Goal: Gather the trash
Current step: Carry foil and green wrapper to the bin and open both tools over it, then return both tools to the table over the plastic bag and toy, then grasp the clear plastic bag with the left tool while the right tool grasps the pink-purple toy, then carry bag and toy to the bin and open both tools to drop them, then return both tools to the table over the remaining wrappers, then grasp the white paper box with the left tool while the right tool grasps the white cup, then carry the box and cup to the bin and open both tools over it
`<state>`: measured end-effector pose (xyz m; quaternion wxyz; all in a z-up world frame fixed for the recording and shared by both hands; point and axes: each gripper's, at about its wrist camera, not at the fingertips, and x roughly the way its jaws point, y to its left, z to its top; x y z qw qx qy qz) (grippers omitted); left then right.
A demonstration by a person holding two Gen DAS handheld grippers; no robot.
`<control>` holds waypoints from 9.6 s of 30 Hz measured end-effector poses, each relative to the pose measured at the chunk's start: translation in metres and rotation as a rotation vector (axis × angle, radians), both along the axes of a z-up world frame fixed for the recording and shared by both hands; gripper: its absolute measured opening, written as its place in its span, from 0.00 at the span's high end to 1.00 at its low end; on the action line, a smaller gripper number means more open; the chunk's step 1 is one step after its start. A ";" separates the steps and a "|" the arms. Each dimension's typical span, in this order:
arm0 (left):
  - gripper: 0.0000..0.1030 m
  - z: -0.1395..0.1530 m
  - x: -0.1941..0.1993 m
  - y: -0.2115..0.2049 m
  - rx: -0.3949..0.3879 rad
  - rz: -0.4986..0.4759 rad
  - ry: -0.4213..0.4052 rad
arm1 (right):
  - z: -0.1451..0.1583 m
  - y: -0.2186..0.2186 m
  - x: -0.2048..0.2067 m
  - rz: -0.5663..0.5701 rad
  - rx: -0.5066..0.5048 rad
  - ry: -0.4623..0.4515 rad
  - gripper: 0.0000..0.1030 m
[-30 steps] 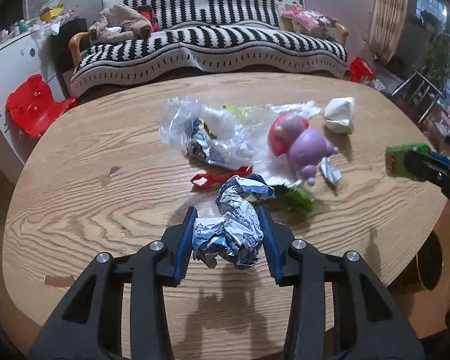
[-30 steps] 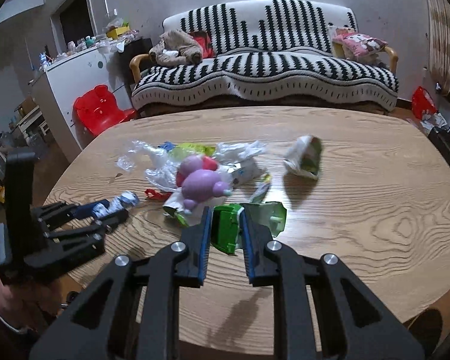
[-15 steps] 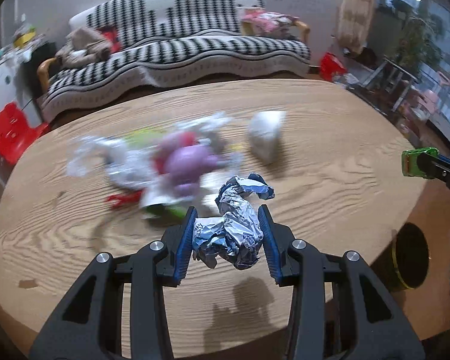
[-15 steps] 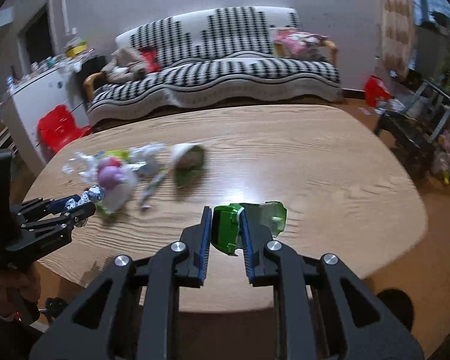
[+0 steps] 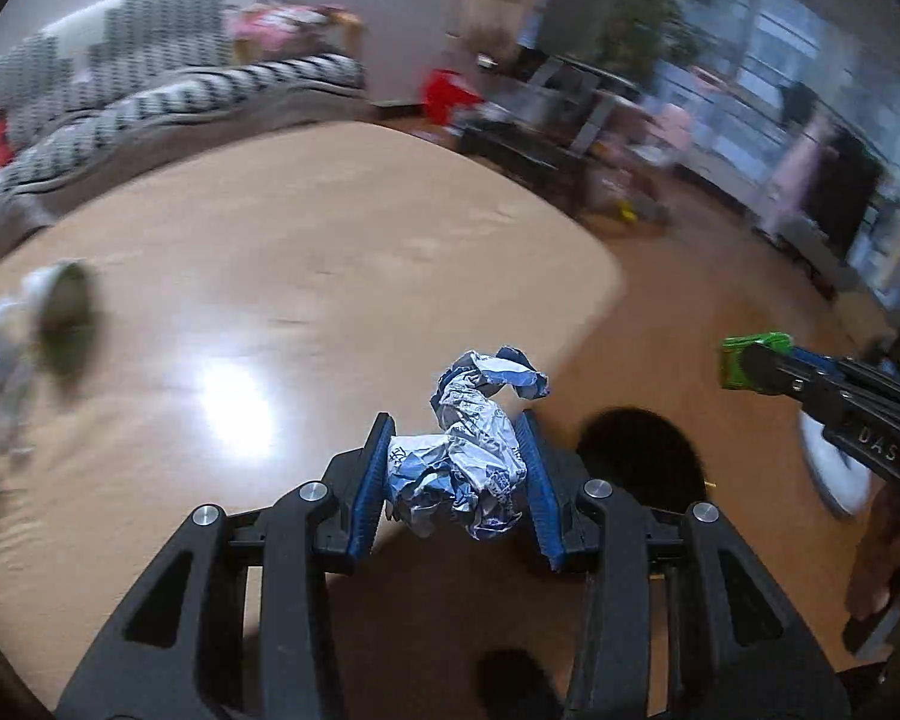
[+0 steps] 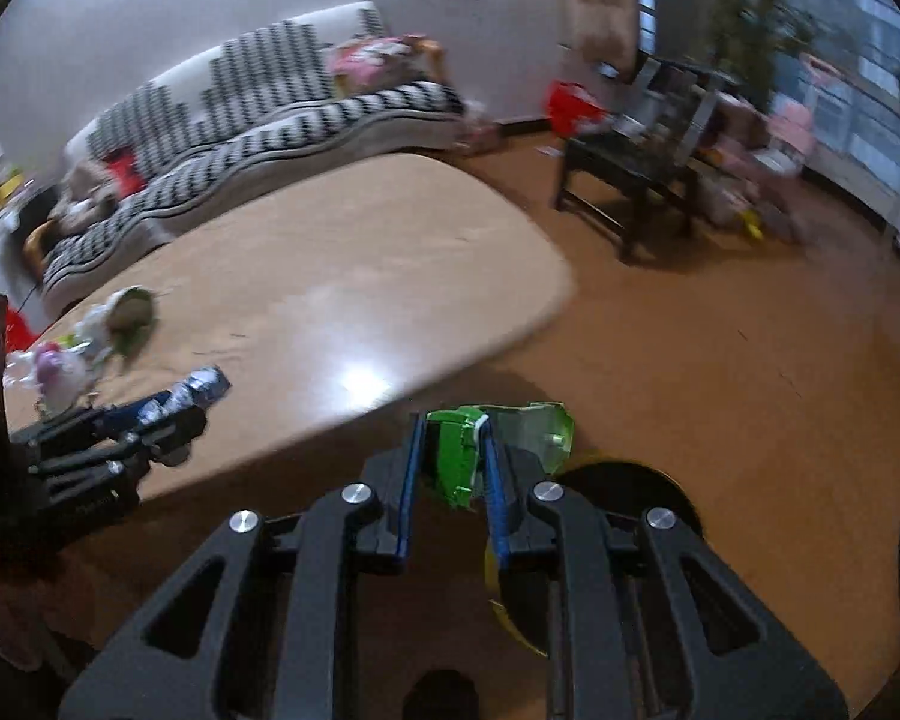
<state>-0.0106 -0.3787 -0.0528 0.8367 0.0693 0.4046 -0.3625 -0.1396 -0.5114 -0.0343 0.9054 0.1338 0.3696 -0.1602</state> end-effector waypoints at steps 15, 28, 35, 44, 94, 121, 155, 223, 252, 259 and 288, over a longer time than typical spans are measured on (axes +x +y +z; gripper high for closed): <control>0.60 -0.084 -0.049 -0.150 0.044 -0.254 0.153 | -0.066 -0.100 -0.058 -0.156 0.223 0.135 0.81; 0.26 -0.113 -0.046 -0.182 0.057 -0.282 0.176 | -0.071 -0.119 -0.058 -0.255 0.228 0.157 0.34; 0.10 -0.086 -0.040 -0.149 0.038 -0.230 0.120 | -0.045 -0.102 -0.044 -0.235 0.182 0.100 0.25; 0.09 -0.014 0.010 -0.009 0.024 0.019 0.001 | 0.006 -0.002 0.024 -0.054 0.053 -0.004 0.12; 0.09 0.010 0.165 0.437 -0.091 0.718 0.046 | -0.009 0.444 0.272 0.660 -0.084 -0.080 0.12; 0.84 0.060 0.130 0.420 -0.110 0.760 -0.059 | 0.033 0.393 0.218 0.647 -0.059 -0.152 0.57; 0.84 0.067 0.084 0.323 0.019 0.590 -0.079 | 0.029 0.289 0.156 0.417 -0.099 -0.061 0.57; 0.13 0.041 0.035 0.152 0.032 0.240 -0.123 | 0.031 0.142 0.104 0.138 0.031 -0.099 0.19; 0.13 0.015 0.112 0.404 0.006 0.622 -0.010 | -0.010 0.336 0.279 0.362 0.029 -0.050 0.19; 0.13 0.002 0.137 0.367 0.003 0.567 0.011 | -0.032 0.326 0.313 0.343 0.088 -0.017 0.19; 0.74 0.028 0.108 0.351 0.086 0.581 0.005 | 0.000 0.313 0.253 0.483 0.011 0.001 0.91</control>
